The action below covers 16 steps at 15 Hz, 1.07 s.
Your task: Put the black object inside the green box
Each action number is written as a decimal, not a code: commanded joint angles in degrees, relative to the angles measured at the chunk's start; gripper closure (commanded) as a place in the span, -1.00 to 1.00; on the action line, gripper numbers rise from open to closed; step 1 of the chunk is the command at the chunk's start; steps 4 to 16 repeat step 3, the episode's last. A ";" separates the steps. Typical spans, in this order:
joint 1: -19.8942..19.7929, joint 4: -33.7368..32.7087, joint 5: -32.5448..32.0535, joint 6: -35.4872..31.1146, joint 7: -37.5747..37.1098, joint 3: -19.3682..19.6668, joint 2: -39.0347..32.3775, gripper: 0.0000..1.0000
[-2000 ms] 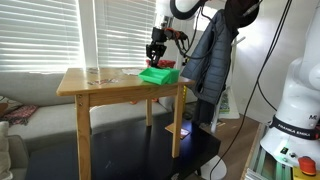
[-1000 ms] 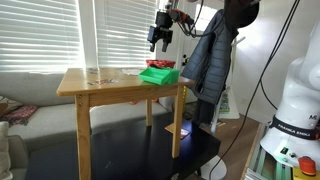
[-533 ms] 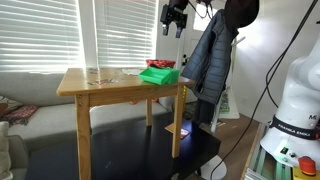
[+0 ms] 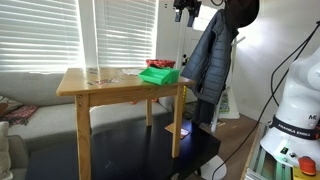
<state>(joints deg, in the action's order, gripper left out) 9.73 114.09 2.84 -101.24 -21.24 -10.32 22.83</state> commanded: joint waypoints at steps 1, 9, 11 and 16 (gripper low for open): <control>-1.25 0.03 0.45 0.15 0.39 -0.97 0.21 -1.00; -1.24 0.30 0.46 0.15 0.43 -0.96 0.22 -1.00; -1.24 0.30 0.46 0.15 0.43 -0.96 0.22 -1.00; -1.24 0.30 0.46 0.15 0.43 -0.96 0.22 -1.00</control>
